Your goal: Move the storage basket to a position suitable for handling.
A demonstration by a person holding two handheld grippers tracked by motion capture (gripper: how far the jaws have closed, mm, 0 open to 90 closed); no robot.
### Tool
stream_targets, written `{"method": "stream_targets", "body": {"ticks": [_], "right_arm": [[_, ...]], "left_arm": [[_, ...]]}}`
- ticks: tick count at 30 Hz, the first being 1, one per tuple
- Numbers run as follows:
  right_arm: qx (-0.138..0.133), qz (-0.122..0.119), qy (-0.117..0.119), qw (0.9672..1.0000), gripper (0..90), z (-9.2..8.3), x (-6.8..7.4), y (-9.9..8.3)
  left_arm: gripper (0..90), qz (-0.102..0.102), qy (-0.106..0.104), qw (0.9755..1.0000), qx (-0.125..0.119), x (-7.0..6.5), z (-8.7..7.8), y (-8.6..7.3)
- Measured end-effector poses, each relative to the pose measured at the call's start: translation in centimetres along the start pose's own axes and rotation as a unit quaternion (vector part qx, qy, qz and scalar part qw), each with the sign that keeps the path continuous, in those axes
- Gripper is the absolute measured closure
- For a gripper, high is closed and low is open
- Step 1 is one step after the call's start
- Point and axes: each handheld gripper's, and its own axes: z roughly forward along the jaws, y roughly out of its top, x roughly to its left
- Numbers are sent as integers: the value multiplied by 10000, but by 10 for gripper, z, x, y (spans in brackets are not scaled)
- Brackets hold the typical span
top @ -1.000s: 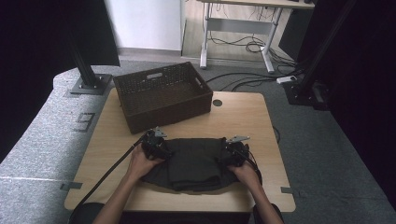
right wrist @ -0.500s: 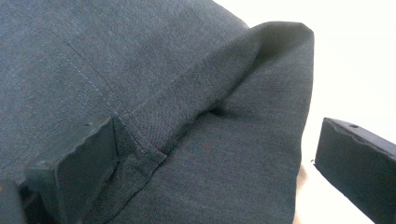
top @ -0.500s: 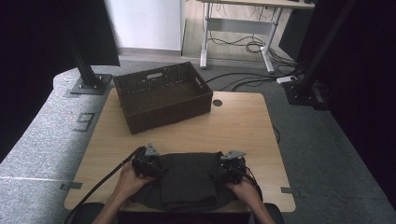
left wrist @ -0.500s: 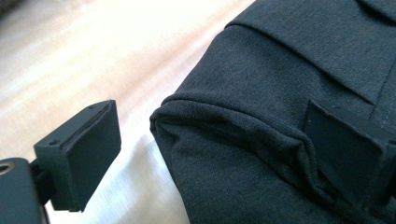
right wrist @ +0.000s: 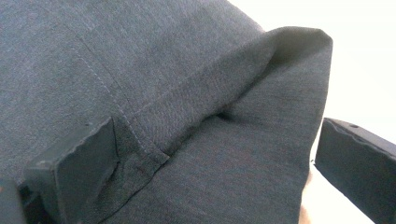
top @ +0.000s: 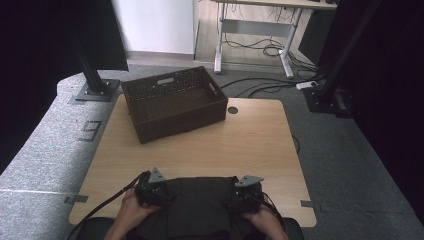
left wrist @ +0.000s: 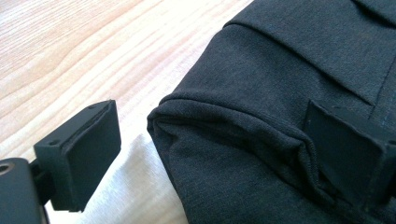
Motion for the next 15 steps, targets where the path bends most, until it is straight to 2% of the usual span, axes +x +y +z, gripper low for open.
{"method": "stream_targets", "body": {"ticks": [8, 12, 15], "right_arm": [[-19, -87, 18, 10000, 0, -8, 8, -9], [-7, -164, 72, 9998, 0, -9, 8, -6], [-82, -168, 190, 9996, 0, -14, 4, -2]], "left_arm": [[94, -25, 128, 9999, -84, -14, -7, -8], [87, 13, 57, 9999, -111, -11, -9, -6], [43, -74, -46, 9999, -98, -5, -10, -3]]}}
